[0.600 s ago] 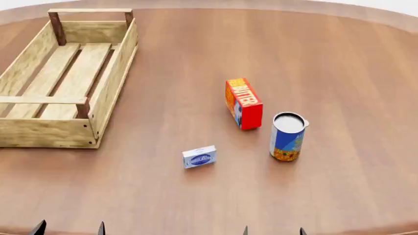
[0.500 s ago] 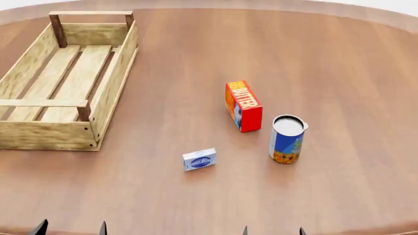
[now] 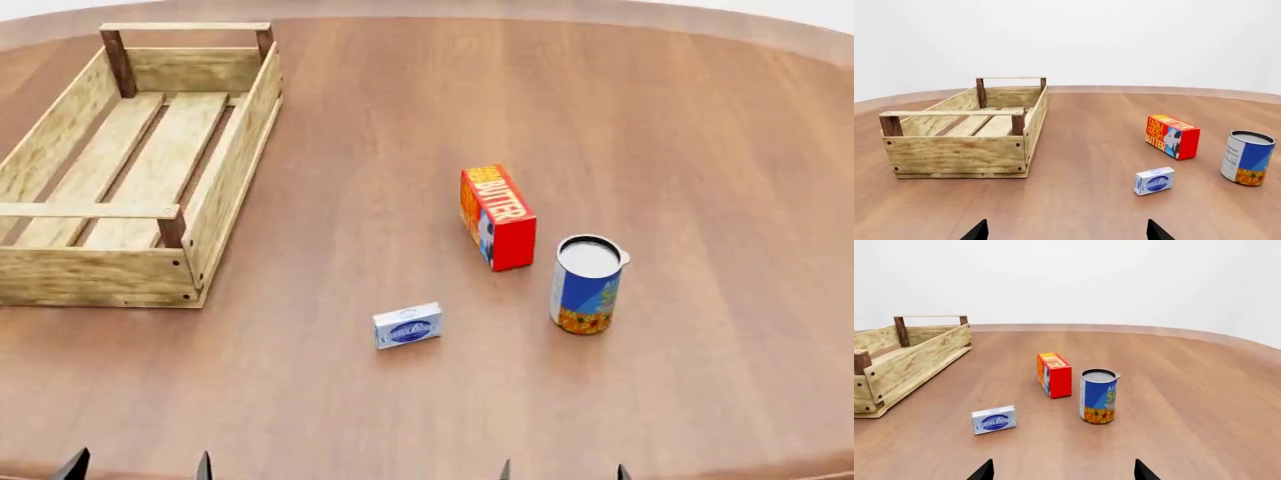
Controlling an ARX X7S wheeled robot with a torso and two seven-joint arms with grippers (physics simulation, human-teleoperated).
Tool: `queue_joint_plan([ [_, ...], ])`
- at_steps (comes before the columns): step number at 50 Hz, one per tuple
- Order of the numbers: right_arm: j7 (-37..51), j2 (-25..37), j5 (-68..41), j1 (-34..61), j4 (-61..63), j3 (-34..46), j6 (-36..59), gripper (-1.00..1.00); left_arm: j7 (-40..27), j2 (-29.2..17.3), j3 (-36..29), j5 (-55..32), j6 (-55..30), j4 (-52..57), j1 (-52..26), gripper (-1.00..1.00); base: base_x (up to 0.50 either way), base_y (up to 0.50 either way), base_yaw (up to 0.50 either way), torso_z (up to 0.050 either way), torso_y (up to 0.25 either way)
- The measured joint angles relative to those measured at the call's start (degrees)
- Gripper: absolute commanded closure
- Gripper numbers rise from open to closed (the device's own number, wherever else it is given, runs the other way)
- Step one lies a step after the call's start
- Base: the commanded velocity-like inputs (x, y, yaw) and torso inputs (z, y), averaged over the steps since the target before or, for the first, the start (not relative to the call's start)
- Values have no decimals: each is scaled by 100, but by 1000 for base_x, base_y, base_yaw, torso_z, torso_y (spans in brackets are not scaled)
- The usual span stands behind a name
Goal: Pick up the cream cheese and put it in the tray.
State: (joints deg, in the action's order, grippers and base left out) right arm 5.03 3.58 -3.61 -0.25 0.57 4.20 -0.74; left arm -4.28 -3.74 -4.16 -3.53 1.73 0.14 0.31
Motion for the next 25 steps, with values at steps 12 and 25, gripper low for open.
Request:
queue_joint_plan([
  [12,196,79,-7,-200,232,79,-420,-100,-240,-94,-54,90,732,242,279,-100,0,0,0,0,0],
  [25,522,144,242,-613,590,145,-1362,-100,-603,-165,11,258,1880,635,732,-100,0,0,0,0,0],
])
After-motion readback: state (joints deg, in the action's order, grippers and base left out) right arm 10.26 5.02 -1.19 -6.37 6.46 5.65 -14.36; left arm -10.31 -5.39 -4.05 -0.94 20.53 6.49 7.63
